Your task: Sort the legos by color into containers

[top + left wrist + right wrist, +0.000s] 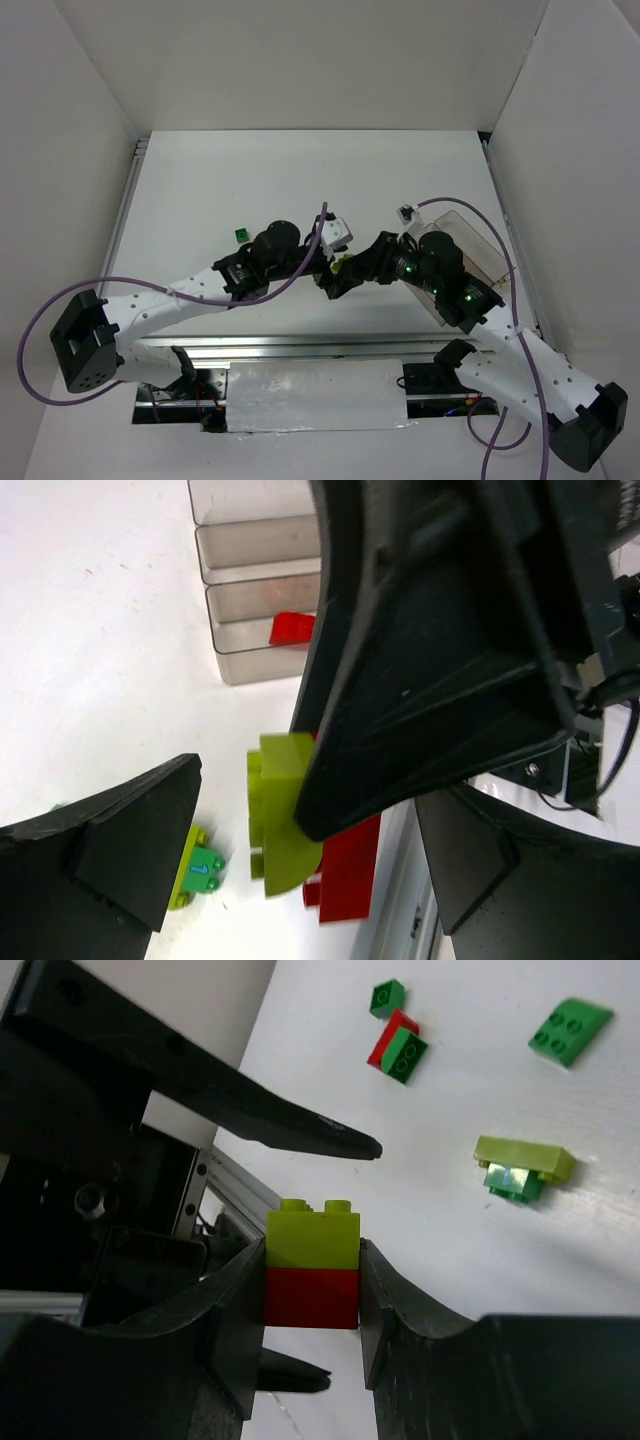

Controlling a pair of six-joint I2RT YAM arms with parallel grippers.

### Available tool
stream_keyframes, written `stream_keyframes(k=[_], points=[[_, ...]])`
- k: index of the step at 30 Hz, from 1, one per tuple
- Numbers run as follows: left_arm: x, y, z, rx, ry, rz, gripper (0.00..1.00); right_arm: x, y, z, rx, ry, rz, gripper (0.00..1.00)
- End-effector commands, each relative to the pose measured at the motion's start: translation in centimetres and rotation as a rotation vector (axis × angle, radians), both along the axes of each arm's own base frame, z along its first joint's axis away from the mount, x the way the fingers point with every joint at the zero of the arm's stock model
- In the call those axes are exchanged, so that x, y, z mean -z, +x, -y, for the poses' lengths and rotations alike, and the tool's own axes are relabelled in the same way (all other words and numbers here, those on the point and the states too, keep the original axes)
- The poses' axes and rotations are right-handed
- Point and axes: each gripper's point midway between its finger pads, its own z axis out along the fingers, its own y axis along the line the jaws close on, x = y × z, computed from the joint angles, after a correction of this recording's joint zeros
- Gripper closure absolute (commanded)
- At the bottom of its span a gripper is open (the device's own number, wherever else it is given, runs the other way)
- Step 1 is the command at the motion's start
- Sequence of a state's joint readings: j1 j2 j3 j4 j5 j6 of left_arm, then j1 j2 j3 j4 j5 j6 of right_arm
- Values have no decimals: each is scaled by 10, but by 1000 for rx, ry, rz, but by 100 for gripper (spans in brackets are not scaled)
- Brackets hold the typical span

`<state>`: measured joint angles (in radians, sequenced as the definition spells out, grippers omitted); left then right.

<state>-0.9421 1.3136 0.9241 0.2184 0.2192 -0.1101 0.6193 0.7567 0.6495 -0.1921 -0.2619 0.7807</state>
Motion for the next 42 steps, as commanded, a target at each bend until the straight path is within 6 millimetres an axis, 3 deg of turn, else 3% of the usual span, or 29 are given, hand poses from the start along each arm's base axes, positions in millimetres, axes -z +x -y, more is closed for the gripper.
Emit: stream_keyframes(k=[1,2,4,6,7,9,10,13,17,23,26,30,36,38,39,40,41,42], points=[[-55,-9,-2,18,-67,19,0,-46,-3,7,-36,15,299,100],[-62,-13,-9,1,-72,-7,0,-48,-4,10,-56,-26,383,100],[-54,-23,-22,-11,-27,-67,1,-54,-15,14,-110,-45,485,100],[-63,-46,-32,68,-41,-86,1,-55,-28,14,-206,-94,598,100],[-62,-57,-35,112,-43,-87,1,-57,-53,6,-348,-64,645,100],[-75,-88,-41,257,-86,-70,0,-63,-78,3,-490,-46,731,100],[-69,-97,-44,296,-88,-72,0,-68,-98,1,-591,-6,760,100],[-77,-119,-55,373,-143,-51,0,-78,-118,2,-679,36,822,100],[-85,-132,-52,449,-196,-60,0,-83,-123,-2,-735,59,817,100],[-76,-121,-33,444,-184,-131,5,-91,-124,-7,-785,90,811,100],[-74,-117,-26,444,-189,-149,12,-90,-124,-7,-777,85,809,100],[-74,-114,-18,460,-189,-165,28,-87,-125,-7,-782,99,796,100],[-70,-111,-9,472,-192,-195,40,-83,-118,-11,-763,84,783,100],[-70,-109,-6,468,-187,-201,66,-79,-116,-12,-763,74,762,100],[-70,-109,-6,466,-185,-200,78,-79,-115,-12,-759,71,761,98],[-72,-108,-6,463,-187,-195,85,-78,-115,-12,-755,68,756,87],[-72,-106,-6,451,-185,-191,96,-77,-115,-12,-755,65,751,71],[-73,-105,-6,442,-185,-187,100,-76,-112,-11,-740,57,752,45]])
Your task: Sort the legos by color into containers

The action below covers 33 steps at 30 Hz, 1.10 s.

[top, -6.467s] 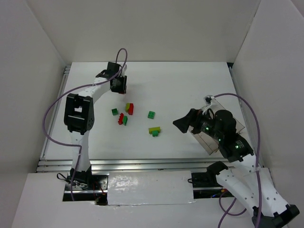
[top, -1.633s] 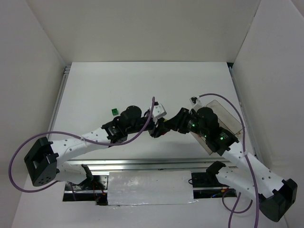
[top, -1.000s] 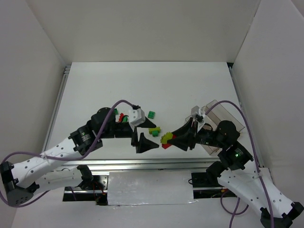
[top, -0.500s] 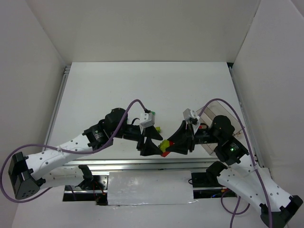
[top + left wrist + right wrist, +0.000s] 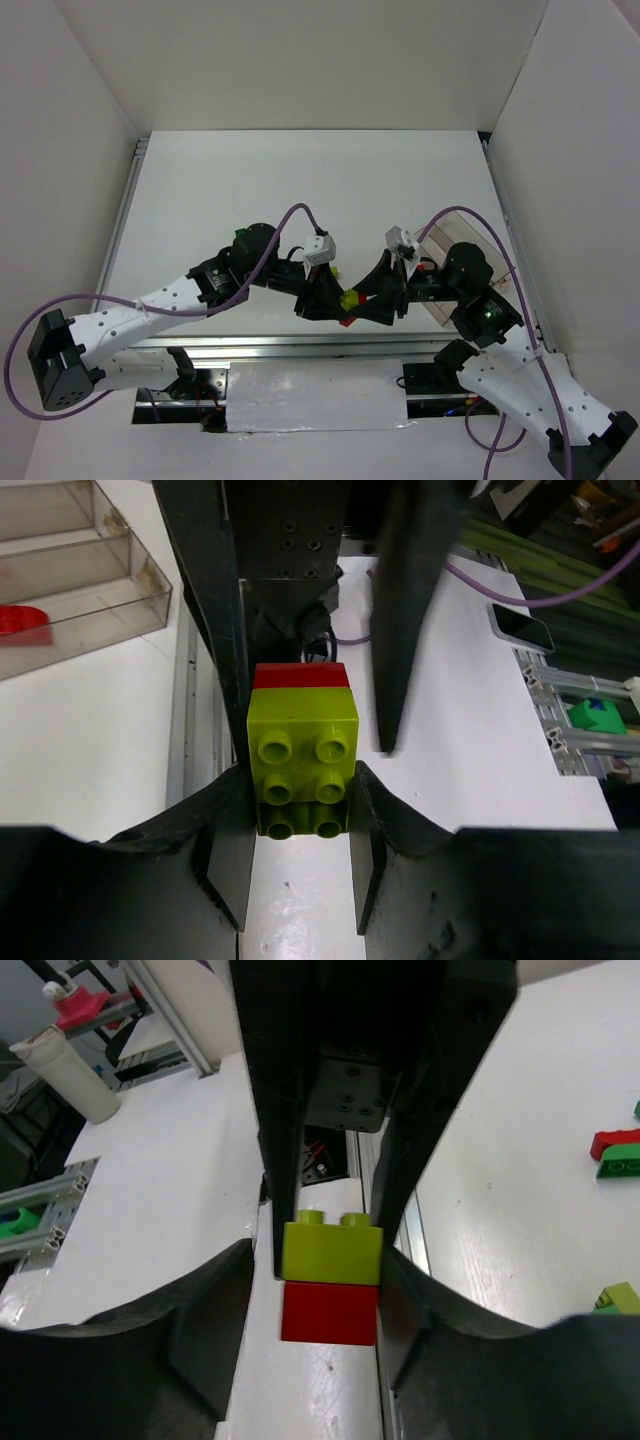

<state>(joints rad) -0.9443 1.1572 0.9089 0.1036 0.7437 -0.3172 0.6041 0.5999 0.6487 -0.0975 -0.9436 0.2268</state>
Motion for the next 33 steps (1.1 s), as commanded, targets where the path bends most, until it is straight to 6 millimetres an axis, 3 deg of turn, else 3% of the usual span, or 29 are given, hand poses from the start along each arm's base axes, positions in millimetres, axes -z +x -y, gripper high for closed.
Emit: stream_keyframes(k=[1,3,10,13,16,17,19,26,33], points=[[-33,15,9,-56,-93,80,100,-21,-5,0,-16,44,91,39],[-33,14,7,-64,-103,88,100,-20,-1,3,25,41,98,33],[-42,11,-1,-77,-130,106,100,-15,-5,8,46,48,105,36],[-44,8,-1,-62,-135,106,100,-16,-5,7,41,56,101,50],[-47,7,-1,-58,-145,108,100,-17,-4,6,41,63,103,78],[-46,7,-1,-55,-145,107,100,-17,-3,6,47,65,104,92],[-48,6,-2,-55,-149,110,100,-17,-2,6,52,65,107,100],[-52,3,-10,-65,-166,148,100,-4,2,8,65,-1,110,100],[-52,28,-27,-211,-115,171,100,14,20,3,113,-45,87,100]])
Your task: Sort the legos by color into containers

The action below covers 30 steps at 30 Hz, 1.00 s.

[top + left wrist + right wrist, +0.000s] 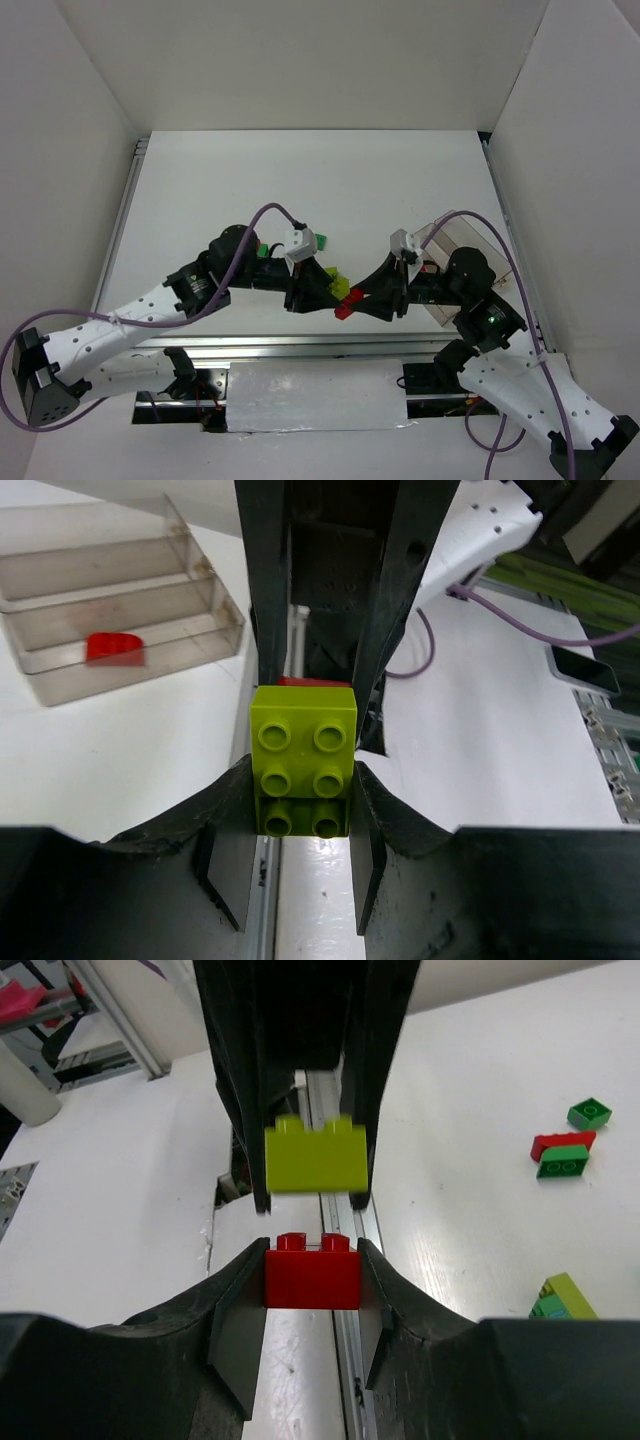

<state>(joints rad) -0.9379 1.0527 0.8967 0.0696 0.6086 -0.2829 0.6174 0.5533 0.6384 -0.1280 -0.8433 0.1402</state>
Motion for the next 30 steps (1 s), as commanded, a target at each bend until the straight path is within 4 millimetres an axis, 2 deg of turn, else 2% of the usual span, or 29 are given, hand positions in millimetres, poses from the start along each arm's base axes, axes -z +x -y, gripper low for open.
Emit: stream_keyframes(k=[1,5,7,8,9,10,11,12,13,15,17,19,20,23,26,30], points=[[-32,15,-15,-82,-76,87,100,15,12,-3,29,-41,-18,100],[-36,24,-27,-134,-97,96,100,23,23,-8,52,-58,-64,100],[-35,35,-33,-199,-88,86,100,27,54,0,248,-57,-86,100],[-35,50,-38,-299,-81,74,100,27,68,5,352,-46,-127,100],[-28,59,-43,-359,-46,51,100,29,102,27,596,-40,-146,100],[-31,68,-47,-423,-39,42,100,27,117,39,712,-37,-160,100],[-24,86,-56,-550,-6,9,100,36,128,55,848,-46,-251,100],[-15,92,-62,-599,35,-15,100,48,144,74,1015,-67,-328,100],[-15,97,-65,-634,43,-24,100,44,166,119,1309,-39,-343,100],[-8,105,-69,-689,67,-49,100,72,169,151,1519,-103,-477,100],[-3,106,-66,-684,86,-63,100,78,172,179,1673,-117,-524,100],[-2,104,-60,-657,86,-70,100,91,179,191,1724,-147,-564,100],[-2,104,-60,-656,81,-73,100,94,185,207,1767,-136,-590,100],[-4,104,-59,-658,66,-80,100,108,197,216,1763,-139,-633,100],[-3,103,-55,-637,71,-76,100,118,204,217,1759,-161,-654,100],[1,105,-48,-609,83,-70,100,137,211,218,1767,-210,-699,94]])
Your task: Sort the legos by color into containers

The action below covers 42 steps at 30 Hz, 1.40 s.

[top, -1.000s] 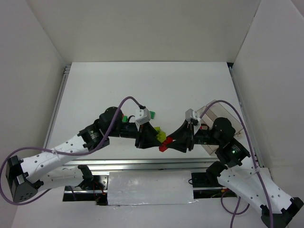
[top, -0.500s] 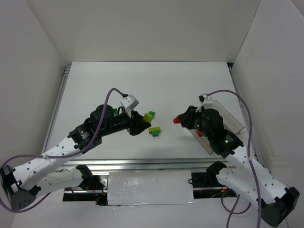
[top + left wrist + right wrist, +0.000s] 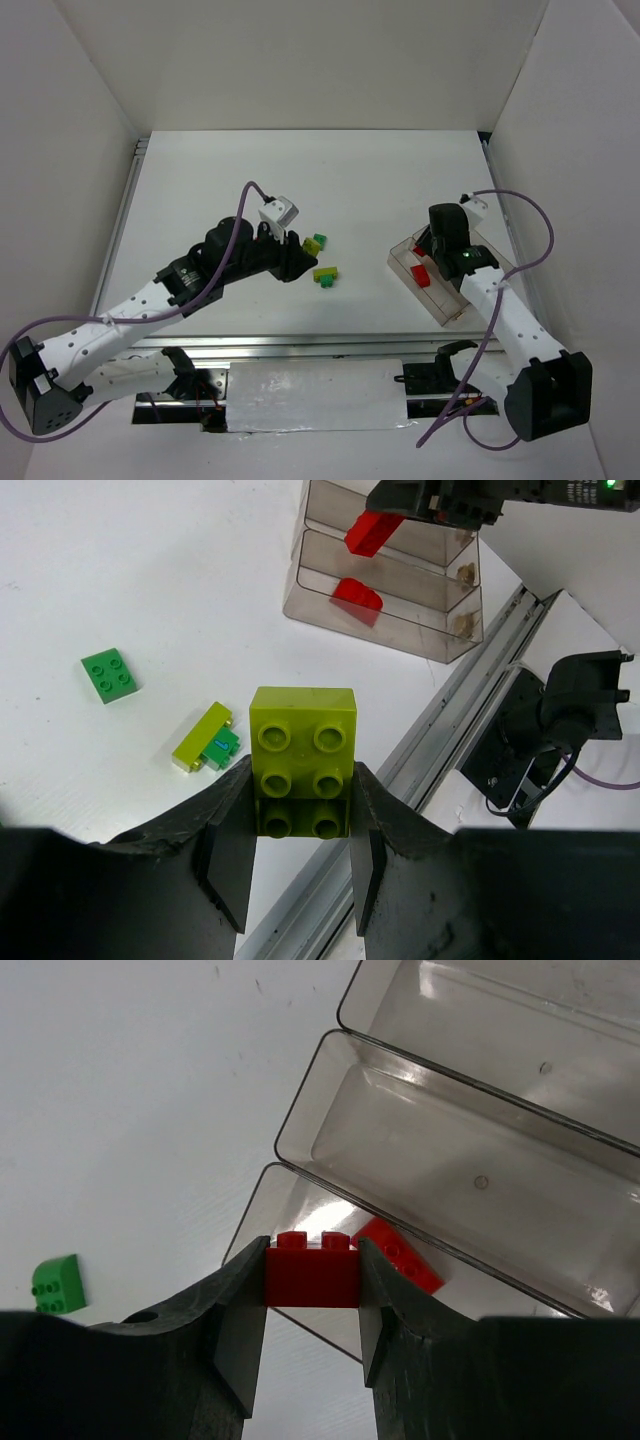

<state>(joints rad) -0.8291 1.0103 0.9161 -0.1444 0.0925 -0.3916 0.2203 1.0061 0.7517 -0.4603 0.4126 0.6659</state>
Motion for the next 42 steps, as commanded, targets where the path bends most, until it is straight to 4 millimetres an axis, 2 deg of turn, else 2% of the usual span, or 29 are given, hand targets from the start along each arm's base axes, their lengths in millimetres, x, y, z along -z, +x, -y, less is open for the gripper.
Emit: stream_keyframes(k=[1,5,6,7,8,10,11,13,16,17,20,21,22,23,24,25,26,27,28,29,30,31,32,33,34,35,36,41,42], points=[[-27,6,12,27,-57,51,100,6,12,-1,18,25,0,94],[-24,8,16,31,-59,47,100,14,11,-9,-11,63,7,85],[-25,9,17,31,-61,51,100,17,10,-9,-13,63,4,75],[-22,11,20,32,-53,45,100,19,8,-8,-11,60,-2,56],[-21,12,22,35,-52,44,100,20,8,-8,-7,59,-8,24],[-18,18,29,41,-48,39,97,16,5,-6,2,59,-9,10],[-23,19,34,58,-53,44,98,14,4,-6,4,60,-4,9],[-13,26,44,71,-28,25,99,7,3,-5,1,63,16,7],[-18,37,62,89,-39,26,100,-17,-2,-4,-6,75,79,7],[-7,41,69,99,-22,2,100,-23,-3,-3,-5,77,91,6],[-18,56,90,117,-61,28,99,-46,-12,-1,5,95,125,5],[-1,60,104,156,-38,-4,99,-53,-15,0,8,105,145,5],[-14,67,115,173,-58,15,99,-72,-22,1,8,121,209,5],[9,76,129,194,-25,-23,99,-80,-29,1,9,134,233,5],[12,74,142,248,-28,-35,99,-99,-39,3,6,149,302,5],[-5,80,154,270,-47,-18,99,-107,-44,5,5,155,329,5],[25,88,169,289,-3,-60,98,-115,-53,6,-4,153,347,5],[28,89,182,317,2,-59,97,-122,-58,7,-7,155,362,5],[9,94,196,343,-16,-32,95,-138,-66,8,-15,158,401,5],[45,98,208,354,44,-84,91,-138,-74,8,-25,155,389,5],[51,97,221,375,55,-86,90,-145,-81,8,-31,159,410,5],[30,101,236,395,24,-45,89,-149,-84,8,-42,161,420,5],[64,105,246,401,67,-95,86,-154,-89,5,-68,164,432,5],[66,103,257,421,65,-95,85,-159,-95,4,-79,172,452,5],[48,107,268,436,33,-64,83,-161,-97,3,-87,173,460,5],[71,109,277,435,49,-97,79,-160,-100,2,-100,170,454,5],[63,111,286,441,26,-79,77,-161,-103,2,-104,170,460,5],[83,116,306,459,-34,-87,52,-157,-110,-5,-163,165,452,5],[76,119,310,462,-53,-72,48,-156,-113,-7,-178,169,454,5]])
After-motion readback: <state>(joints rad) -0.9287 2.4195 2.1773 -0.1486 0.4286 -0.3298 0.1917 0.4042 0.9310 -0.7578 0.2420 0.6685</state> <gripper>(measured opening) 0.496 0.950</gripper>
